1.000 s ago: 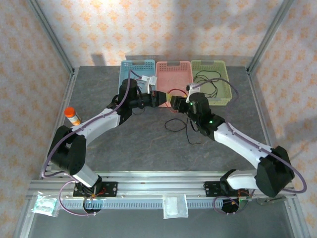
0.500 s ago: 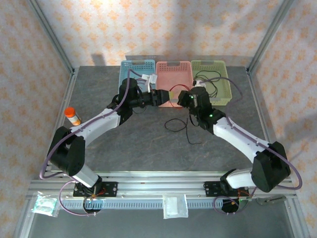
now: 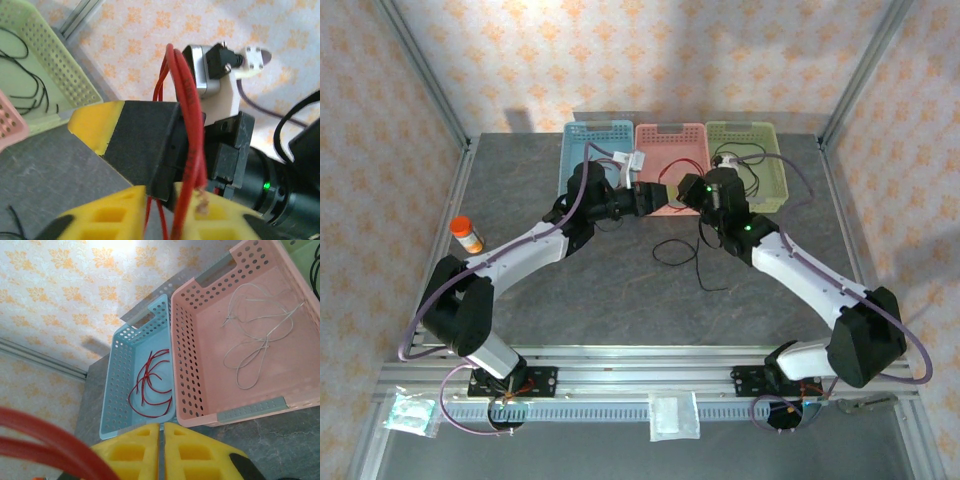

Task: Untangle the cables

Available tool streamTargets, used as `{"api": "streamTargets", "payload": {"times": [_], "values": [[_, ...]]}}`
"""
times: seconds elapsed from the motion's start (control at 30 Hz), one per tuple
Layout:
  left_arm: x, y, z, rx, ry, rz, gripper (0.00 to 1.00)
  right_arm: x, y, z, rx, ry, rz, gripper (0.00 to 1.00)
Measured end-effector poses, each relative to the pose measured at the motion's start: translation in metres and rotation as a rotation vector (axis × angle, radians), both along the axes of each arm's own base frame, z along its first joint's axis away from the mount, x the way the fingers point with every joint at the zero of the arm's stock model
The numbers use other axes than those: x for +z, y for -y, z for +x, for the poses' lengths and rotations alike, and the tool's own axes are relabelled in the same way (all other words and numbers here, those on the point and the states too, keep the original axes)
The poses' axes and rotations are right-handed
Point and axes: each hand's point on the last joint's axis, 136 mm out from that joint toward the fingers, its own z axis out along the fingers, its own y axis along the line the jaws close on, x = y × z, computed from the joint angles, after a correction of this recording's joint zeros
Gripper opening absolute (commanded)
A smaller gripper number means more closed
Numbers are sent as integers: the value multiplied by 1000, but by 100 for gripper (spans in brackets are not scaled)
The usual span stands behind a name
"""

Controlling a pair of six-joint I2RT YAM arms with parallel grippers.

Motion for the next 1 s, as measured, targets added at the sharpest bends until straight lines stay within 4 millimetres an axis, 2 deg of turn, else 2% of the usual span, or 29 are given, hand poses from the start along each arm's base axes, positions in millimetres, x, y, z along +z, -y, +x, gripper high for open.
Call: {"api": "streamTargets", "payload": {"times": [0.07,0.13,0.23,0.33,0.47,0.53,0.63,0.8,1.0], "values": [[0,0,1,5,11,5,0,-4,2,2,-15,-11,-16,33],[-1,0,1,8,11,11,0,-9,7,7,-44,-21,-59,50],[4,0,2,6,17,30,0,-24,18,18,-100,-40,-165,61],[19,-1,1,2,48,49,0,-47,33,29,-144,-86,-271,64],[51,-10,-7,4,121,66,0,-73,64,40,-203,-152,-352,64],[66,-21,-9,20,155,66,0,-75,79,43,-233,-164,-366,65],[83,-48,-5,78,194,72,0,-75,97,47,-271,-170,-373,67],[89,-93,11,185,204,107,0,-76,121,48,-311,-181,-388,68],[82,-124,31,282,180,197,0,-69,140,36,-334,-173,-405,69]]}}
